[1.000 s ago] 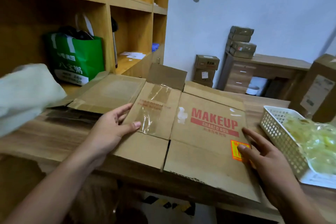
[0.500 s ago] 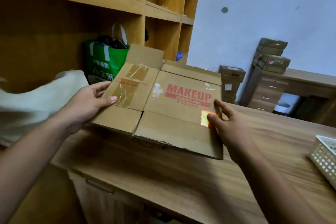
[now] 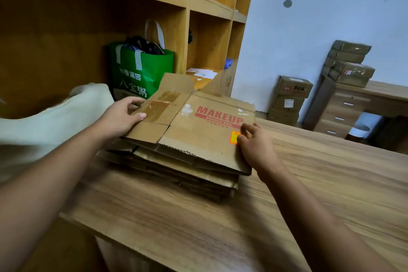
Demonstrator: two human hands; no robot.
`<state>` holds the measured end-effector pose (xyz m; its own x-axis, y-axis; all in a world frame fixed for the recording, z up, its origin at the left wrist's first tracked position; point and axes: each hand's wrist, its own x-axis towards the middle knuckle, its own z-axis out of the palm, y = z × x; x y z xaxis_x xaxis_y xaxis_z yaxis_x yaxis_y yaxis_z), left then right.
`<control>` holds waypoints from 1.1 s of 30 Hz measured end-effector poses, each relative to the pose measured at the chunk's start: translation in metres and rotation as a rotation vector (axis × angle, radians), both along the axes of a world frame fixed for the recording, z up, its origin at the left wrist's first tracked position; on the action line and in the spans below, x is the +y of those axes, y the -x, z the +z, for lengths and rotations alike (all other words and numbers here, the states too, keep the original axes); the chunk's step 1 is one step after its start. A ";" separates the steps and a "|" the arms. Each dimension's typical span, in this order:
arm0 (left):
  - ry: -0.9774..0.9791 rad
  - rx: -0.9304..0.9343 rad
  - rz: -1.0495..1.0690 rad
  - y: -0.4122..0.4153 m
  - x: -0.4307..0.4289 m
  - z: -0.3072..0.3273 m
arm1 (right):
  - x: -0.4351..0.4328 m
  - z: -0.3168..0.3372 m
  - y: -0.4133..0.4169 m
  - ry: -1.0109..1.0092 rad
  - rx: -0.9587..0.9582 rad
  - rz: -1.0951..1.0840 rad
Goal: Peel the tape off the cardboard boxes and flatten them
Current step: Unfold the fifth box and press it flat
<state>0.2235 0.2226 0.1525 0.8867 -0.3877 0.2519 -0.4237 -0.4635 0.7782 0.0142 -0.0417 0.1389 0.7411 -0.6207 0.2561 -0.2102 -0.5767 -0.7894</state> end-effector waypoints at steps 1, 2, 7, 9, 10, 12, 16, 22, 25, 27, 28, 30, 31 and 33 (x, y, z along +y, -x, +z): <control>-0.070 -0.038 -0.001 -0.001 -0.002 -0.005 | -0.001 -0.006 -0.002 0.020 0.040 0.002; -0.138 -0.080 -0.004 -0.001 -0.004 -0.011 | -0.001 -0.011 -0.004 0.042 0.083 0.009; -0.535 -0.340 -0.086 0.009 -0.017 -0.035 | -0.004 -0.035 -0.010 0.237 0.319 0.113; -0.603 -0.310 -0.126 0.011 -0.017 -0.041 | -0.003 -0.043 -0.009 0.300 0.404 0.128; -0.617 -0.278 -0.151 0.014 -0.016 -0.044 | -0.002 -0.046 -0.008 0.316 0.417 0.126; -0.669 -0.252 -0.195 0.020 -0.016 -0.051 | 0.001 -0.049 -0.008 0.345 0.426 0.112; -0.820 -0.281 -0.236 0.026 -0.022 -0.056 | 0.003 -0.049 -0.008 0.442 0.466 0.098; -0.761 -0.317 -0.317 0.043 -0.035 -0.053 | 0.002 -0.037 -0.011 0.566 0.546 0.131; -0.745 -0.319 -0.354 0.045 -0.034 -0.055 | 0.009 -0.031 -0.015 0.590 0.512 0.283; -0.744 -0.319 -0.358 0.042 -0.032 -0.058 | 0.014 -0.030 -0.019 0.612 0.522 0.358; -0.745 -0.315 -0.360 0.041 -0.031 -0.061 | 0.017 -0.030 -0.020 0.626 0.539 0.379; -0.748 -0.315 -0.368 0.039 -0.032 -0.066 | 0.020 -0.033 -0.022 0.641 0.575 0.407; -0.749 -0.324 -0.370 0.038 -0.033 -0.068 | 0.020 -0.034 -0.022 0.641 0.586 0.414; -0.742 -0.352 -0.371 0.035 -0.033 -0.073 | 0.018 -0.037 -0.023 0.637 0.588 0.417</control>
<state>0.1887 0.1897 0.0798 0.5913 -0.8045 0.0557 -0.8032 -0.5813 0.1303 0.0367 -0.0237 0.1016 0.9881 -0.1508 -0.0290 -0.1533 -0.9789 -0.1354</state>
